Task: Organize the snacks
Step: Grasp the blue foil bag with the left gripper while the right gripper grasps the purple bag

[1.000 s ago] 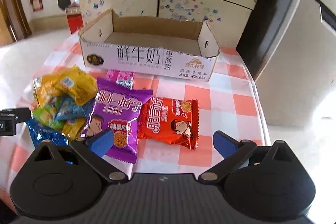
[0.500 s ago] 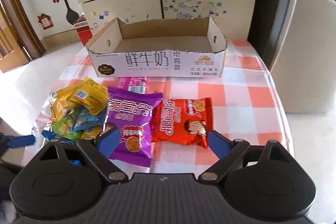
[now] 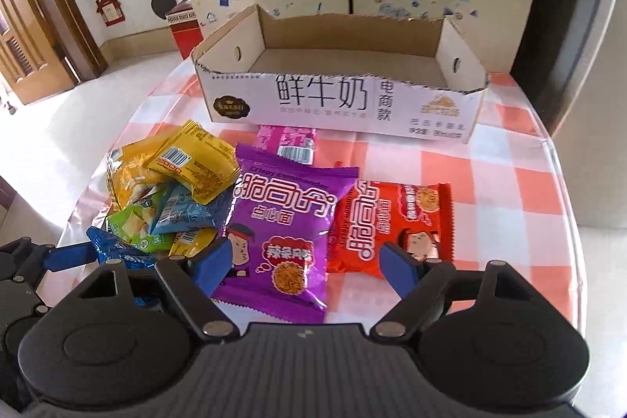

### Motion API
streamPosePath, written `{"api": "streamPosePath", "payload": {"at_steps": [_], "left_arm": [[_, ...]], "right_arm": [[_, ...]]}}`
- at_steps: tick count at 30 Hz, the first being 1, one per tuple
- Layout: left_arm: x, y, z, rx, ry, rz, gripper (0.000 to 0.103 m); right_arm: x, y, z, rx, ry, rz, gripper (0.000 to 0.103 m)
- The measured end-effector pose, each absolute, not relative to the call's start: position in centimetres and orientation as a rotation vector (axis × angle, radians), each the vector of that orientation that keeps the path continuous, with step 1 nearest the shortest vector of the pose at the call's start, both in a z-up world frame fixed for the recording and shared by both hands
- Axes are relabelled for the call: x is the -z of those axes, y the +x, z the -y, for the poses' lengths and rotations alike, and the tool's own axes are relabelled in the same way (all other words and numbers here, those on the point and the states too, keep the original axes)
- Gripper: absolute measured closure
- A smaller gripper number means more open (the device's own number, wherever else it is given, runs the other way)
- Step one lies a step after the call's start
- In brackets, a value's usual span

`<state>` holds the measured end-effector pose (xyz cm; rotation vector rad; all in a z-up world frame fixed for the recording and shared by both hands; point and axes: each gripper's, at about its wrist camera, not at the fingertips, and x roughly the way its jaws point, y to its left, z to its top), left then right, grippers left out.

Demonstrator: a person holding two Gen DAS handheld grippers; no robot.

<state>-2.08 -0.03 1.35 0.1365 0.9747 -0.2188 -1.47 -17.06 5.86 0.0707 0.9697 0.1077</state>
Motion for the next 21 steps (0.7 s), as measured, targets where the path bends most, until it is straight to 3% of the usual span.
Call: {"api": "streamPosePath", "payload": {"at_steps": [8,11,18,21], "left_arm": [[-1.3,-2.0,-0.8,0.224,0.085,-0.979,0.035],[-1.3,-2.0,-1.1,0.227,0.074,-0.981,0.040],[-1.6,-2.1,-1.4,0.224,0.061,-0.974,0.042],[-1.8,-2.2,-1.5,0.221,0.067,-0.968,0.042]], "right_arm": [[-4.7,0.0,16.6,-0.094,0.147,-0.997,0.015],[-4.2,0.4,16.1,-0.088,0.150,-1.017,0.015],[-3.1,1.1,15.2,-0.070,0.132,-1.039,0.015],[-2.9,1.1,15.1,-0.086,0.133,-1.032,0.022]]}}
